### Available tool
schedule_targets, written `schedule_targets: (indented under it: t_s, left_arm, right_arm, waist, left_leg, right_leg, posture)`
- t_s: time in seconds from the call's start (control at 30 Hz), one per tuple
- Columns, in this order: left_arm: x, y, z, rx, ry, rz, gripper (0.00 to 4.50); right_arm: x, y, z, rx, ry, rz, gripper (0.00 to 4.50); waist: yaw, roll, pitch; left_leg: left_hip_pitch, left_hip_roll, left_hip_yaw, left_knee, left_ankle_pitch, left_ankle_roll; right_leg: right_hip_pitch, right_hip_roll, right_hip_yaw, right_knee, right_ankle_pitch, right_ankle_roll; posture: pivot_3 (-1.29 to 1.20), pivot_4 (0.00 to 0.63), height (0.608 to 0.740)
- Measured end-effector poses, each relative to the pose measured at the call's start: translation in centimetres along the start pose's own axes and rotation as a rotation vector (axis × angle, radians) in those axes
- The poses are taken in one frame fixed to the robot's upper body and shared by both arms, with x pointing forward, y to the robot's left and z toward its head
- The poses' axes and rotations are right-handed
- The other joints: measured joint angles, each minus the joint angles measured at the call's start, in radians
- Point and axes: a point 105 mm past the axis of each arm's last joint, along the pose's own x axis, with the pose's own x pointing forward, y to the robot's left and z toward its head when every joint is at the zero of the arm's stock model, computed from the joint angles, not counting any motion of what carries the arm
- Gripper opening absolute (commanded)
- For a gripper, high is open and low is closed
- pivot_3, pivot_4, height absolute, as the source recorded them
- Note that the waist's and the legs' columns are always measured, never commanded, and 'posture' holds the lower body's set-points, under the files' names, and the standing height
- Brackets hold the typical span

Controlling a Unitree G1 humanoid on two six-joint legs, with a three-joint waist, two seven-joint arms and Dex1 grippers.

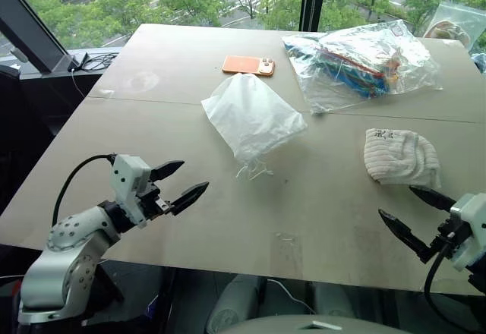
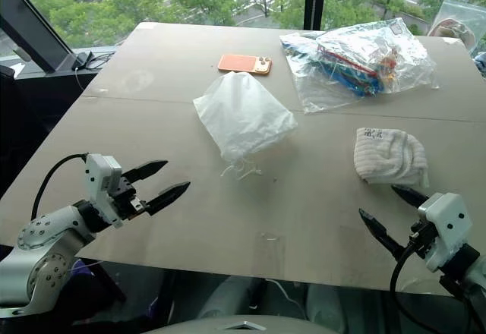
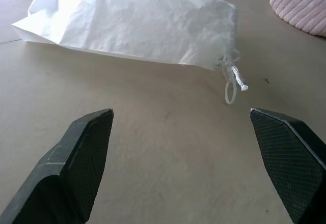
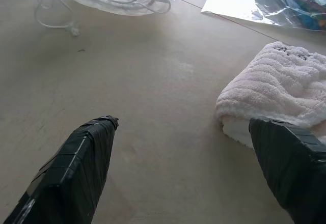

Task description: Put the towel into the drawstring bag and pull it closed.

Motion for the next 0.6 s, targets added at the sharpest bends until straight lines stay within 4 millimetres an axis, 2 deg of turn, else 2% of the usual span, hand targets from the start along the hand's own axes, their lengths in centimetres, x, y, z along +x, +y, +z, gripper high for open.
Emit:
schedule_targets:
  t_s: [0.1,0.17,0.23,0.27,0.37,0.47,0.53,0.6]
  left_arm:
    - [1.0,-0.1,0.5,0.02,0.0,-0.024,4.44]
    - [3.7,-1.1,2.9,0.117,-0.019,-0.107,4.44]
    - [5.5,-2.9,5.6,0.266,-0.042,-0.173,4.44]
    - [6.0,-3.4,6.2,0.331,-0.031,-0.187,4.44]
    - [7.7,-3.5,6.7,0.528,0.043,-0.131,4.44]
    - [9.5,-3.6,7.9,0.737,0.049,-0.048,4.44]
    - [10.9,-4.6,8.5,0.791,0.017,-0.04,4.44]
    - [12.1,-5.1,8.0,0.831,0.025,-0.04,4.44]
  right_arm:
    - [0.2,0.1,0.0,-0.018,-0.003,-0.008,4.49]
    - [1.4,0.5,1.2,-0.052,-0.071,0.0,4.49]
    - [1.6,1.3,2.8,-0.095,-0.143,0.021,4.49]
    - [1.5,1.7,2.8,-0.098,-0.146,0.036,4.49]
    - [1.1,2.3,1.8,-0.085,-0.1,0.071,4.49]
    - [0.9,3.1,1.8,-0.11,-0.08,0.114,4.49]
    - [0.9,3.5,2.0,-0.116,-0.085,0.125,4.49]
    - [0.8,3.6,1.9,-0.121,-0.081,0.123,4.49]
  waist:
    - [0.004,-0.001,0.0]
    - [0.012,-0.001,0.001]
    - [0.01,0.0,0.0]
    - [0.004,0.0,0.0]
    - [-0.002,-0.001,0.0]
    - [-0.006,0.0,0.0]
    - [-0.004,0.0,0.0]
    - [-0.001,-0.001,0.0]
  left_leg:
    - [0.0,0.0,-0.001,0.0,0.0,0.0]
    - [-0.001,0.0,-0.003,0.002,0.0,0.0]
    - [-0.001,-0.001,-0.001,0.002,0.0,0.0]
    - [-0.001,-0.001,-0.001,0.002,0.0,0.0]
    - [-0.001,0.0,0.0,0.0,0.0,0.0]
    - [0.0,0.0,0.001,0.0,0.0,0.0]
    - [0.0,0.0,0.002,0.0,0.0,0.0]
    - [0.0,0.0,0.002,0.001,0.0,0.0]
  right_leg:
    - [0.0,0.0,-0.001,0.0,0.0,0.0]
    - [0.001,0.001,-0.004,0.001,0.001,0.0]
    - [0.002,0.001,-0.002,0.0,0.002,0.001]
    - [0.002,0.001,-0.001,-0.001,0.002,0.001]
    - [0.001,0.001,0.0,-0.002,0.002,0.001]
    - [0.001,0.002,0.001,-0.001,0.002,0.001]
    - [0.001,0.003,0.001,-0.001,0.002,0.001]
    - [0.001,0.003,0.001,-0.001,0.002,0.002]
  posture:
    - [0.0,0.15,0.74]
    - [0.0,0.15,0.74]
    - [0.0,0.15,0.74]
    - [0.0,0.15,0.74]
    - [0.0,0.15,0.74]
    - [0.0,0.15,0.74]
    - [0.0,0.15,0.74]
    - [0.0,0.15,0.74]
